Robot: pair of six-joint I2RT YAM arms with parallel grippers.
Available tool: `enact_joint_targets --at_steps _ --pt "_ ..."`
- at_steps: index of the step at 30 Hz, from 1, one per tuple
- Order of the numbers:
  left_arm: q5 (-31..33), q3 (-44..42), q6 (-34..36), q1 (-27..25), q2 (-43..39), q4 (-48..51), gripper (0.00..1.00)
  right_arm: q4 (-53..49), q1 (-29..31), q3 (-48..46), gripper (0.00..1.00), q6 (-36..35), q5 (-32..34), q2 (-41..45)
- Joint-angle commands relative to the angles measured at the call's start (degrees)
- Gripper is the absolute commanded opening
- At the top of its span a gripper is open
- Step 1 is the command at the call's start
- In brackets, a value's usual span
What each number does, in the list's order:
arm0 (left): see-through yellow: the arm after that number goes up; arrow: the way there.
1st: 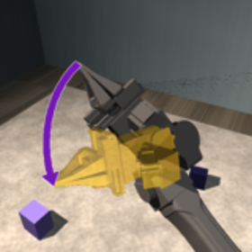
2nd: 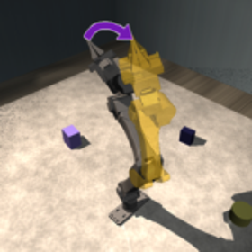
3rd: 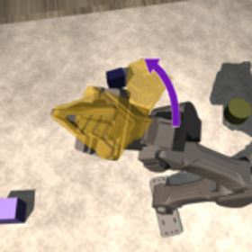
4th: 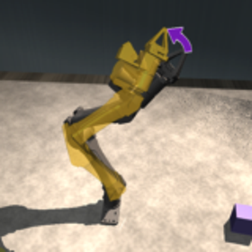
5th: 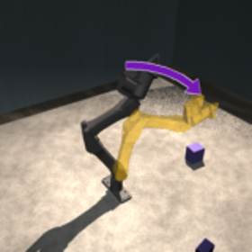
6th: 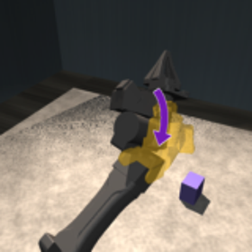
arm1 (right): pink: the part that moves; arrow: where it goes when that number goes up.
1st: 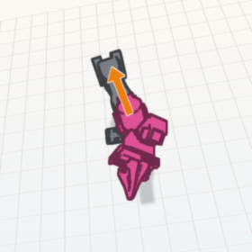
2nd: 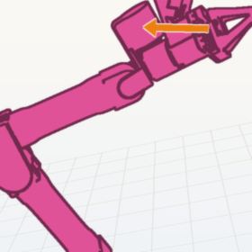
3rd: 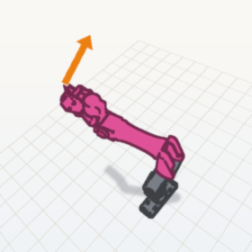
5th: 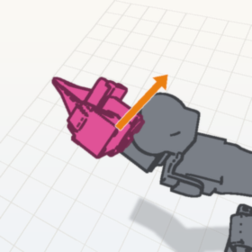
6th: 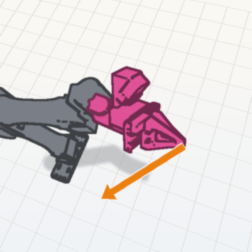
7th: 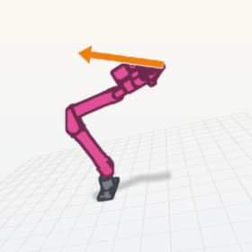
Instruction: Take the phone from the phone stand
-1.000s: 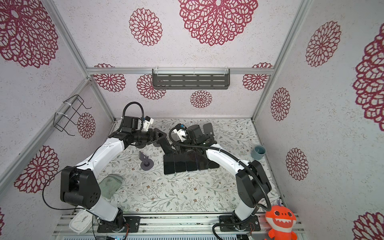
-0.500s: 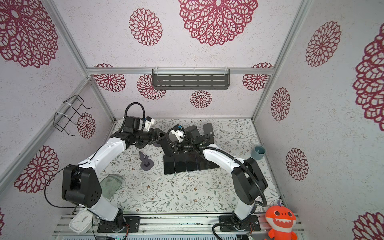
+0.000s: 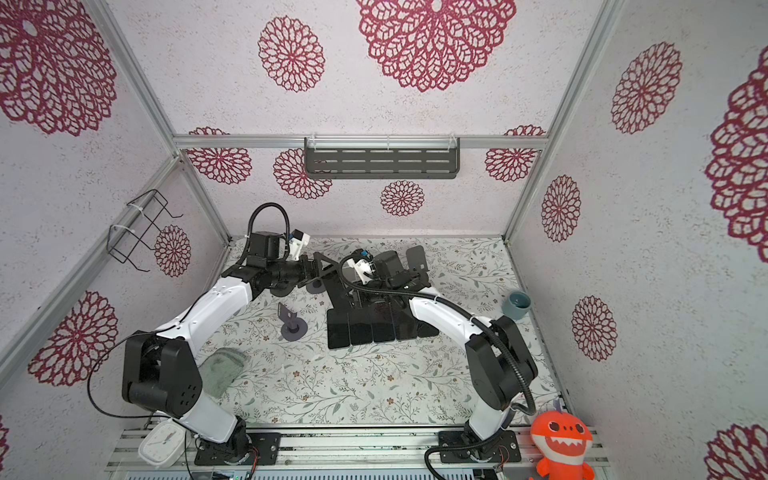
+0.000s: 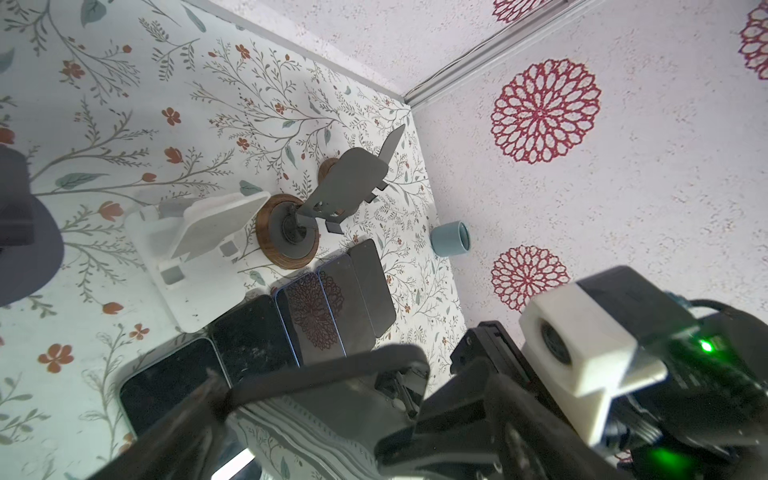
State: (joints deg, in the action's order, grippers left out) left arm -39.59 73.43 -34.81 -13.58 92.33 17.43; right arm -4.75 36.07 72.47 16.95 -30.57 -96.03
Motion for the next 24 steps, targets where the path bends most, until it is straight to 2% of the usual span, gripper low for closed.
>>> enact_joint_targets --at_steps 1,5,10,13,16,18,20,24 --pt "1.83 -0.72 0.23 -0.06 -3.57 -3.83 0.98 -1.83 -2.94 -0.65 0.0 -2.63 -1.87 6.56" --pt "5.91 -1.69 0.98 -0.04 -5.3 -3.29 0.98 -9.39 -7.93 -2.98 0.0 -7.4 -1.91 11.3" --pt "13.49 -4.93 2.26 -0.34 -8.94 -3.63 0.98 -22.99 -18.26 -5.12 0.0 -16.21 -1.96 15.46" --pt "15.43 -7.72 2.13 -0.73 -10.95 -5.48 0.98 -29.86 -25.18 -5.93 0.0 -19.72 -1.05 16.14" --pt "15.93 -10.3 1.68 -1.39 -12.19 -6.64 0.98 -37.73 -30.79 -4.67 0.0 -24.87 -2.27 14.15" --pt "16.75 -11.42 1.96 -1.87 -12.84 -6.1 0.98 -43.23 -32.98 -2.37 0.0 -28.42 0.23 11.99" --pt "18.03 -12.2 3.37 -2.53 -13.43 -4.75 0.98 -46.83 -35.52 -0.28 0.0 -30.21 3.22 9.94" --pt "18.35 -13.28 4.9 -2.85 -14.35 -3.56 0.98 -51.6 -39.88 2.62 0.0 -35.99 2.69 5.68"
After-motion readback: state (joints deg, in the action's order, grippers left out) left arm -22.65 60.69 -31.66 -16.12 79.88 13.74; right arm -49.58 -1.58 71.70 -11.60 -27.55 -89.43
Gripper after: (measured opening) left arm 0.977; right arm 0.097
